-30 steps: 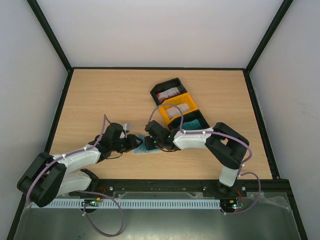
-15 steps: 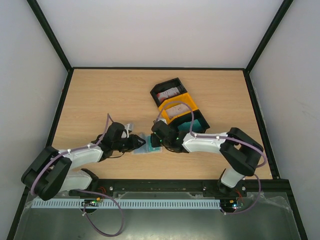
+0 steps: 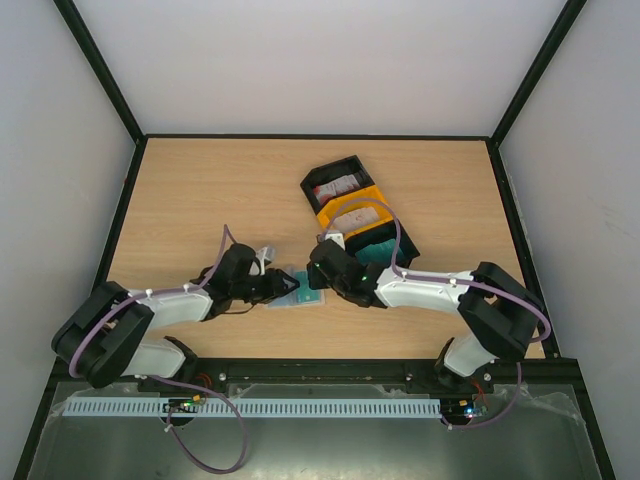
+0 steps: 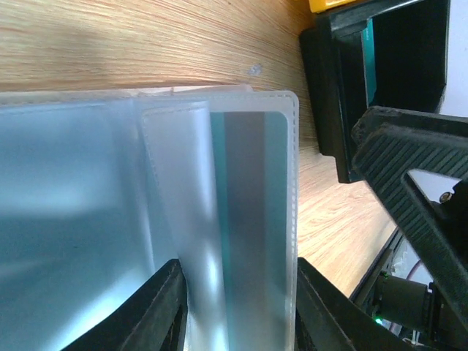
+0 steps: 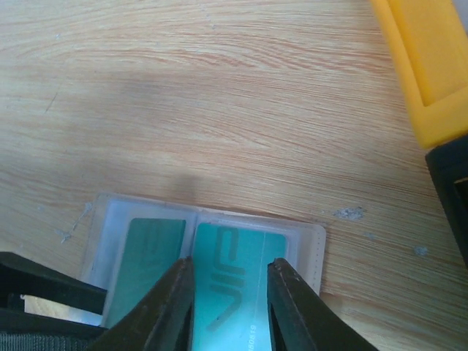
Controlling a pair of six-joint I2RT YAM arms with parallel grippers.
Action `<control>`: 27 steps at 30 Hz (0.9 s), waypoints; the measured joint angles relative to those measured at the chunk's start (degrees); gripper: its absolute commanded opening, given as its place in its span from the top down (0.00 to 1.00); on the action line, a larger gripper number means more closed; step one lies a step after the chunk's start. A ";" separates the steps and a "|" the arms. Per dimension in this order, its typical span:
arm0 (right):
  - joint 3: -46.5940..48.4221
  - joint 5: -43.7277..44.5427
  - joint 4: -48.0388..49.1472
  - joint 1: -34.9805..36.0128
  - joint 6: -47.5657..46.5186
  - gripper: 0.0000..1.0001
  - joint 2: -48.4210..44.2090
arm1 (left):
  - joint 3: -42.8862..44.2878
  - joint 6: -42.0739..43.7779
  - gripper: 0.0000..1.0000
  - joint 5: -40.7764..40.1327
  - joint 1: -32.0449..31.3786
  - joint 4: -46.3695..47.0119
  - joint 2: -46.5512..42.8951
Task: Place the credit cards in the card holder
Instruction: Insert the credit card into the card holder.
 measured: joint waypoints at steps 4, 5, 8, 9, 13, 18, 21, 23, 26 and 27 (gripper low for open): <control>0.00 -2.49 0.02 -0.04 -0.33 0.63 -0.50 | 0.13 -0.33 0.55 0.15 -0.92 0.74 0.26; 0.00 -2.97 0.02 -0.07 -0.42 0.61 -0.79 | 0.13 -0.37 0.54 0.20 -1.09 0.92 0.42; 0.00 -3.82 0.07 -0.09 -0.66 0.57 -1.64 | 0.17 -0.42 0.53 0.26 -1.62 1.22 0.90; 0.02 -4.02 0.07 -0.09 -0.81 0.56 -1.88 | 0.17 -0.39 0.52 0.33 -1.66 1.29 0.96; 0.00 -4.46 -0.02 -0.15 -0.90 0.54 -2.01 | 0.17 -0.37 0.52 0.35 -1.95 1.29 1.01; 0.02 -5.33 -0.04 -0.31 -0.94 0.54 -1.75 | 0.17 -0.04 0.47 -0.09 -1.99 0.63 0.79; 0.26 -6.69 -0.09 -0.35 -1.16 0.54 -0.50 | 0.17 0.28 0.43 -0.31 -1.99 -0.04 0.09; 0.57 -7.54 -0.39 -0.35 -1.33 0.55 0.55 | 0.17 0.61 0.41 -0.37 -1.99 -0.15 -0.24; 1.62 -8.15 -1.40 -0.35 -1.46 0.60 2.56 | 0.17 0.83 0.40 -0.33 -1.99 -0.70 -0.85; 2.01 -8.13 -1.68 -0.39 -1.55 0.62 3.23 | 0.17 0.81 0.40 -0.33 -1.99 -0.87 -1.03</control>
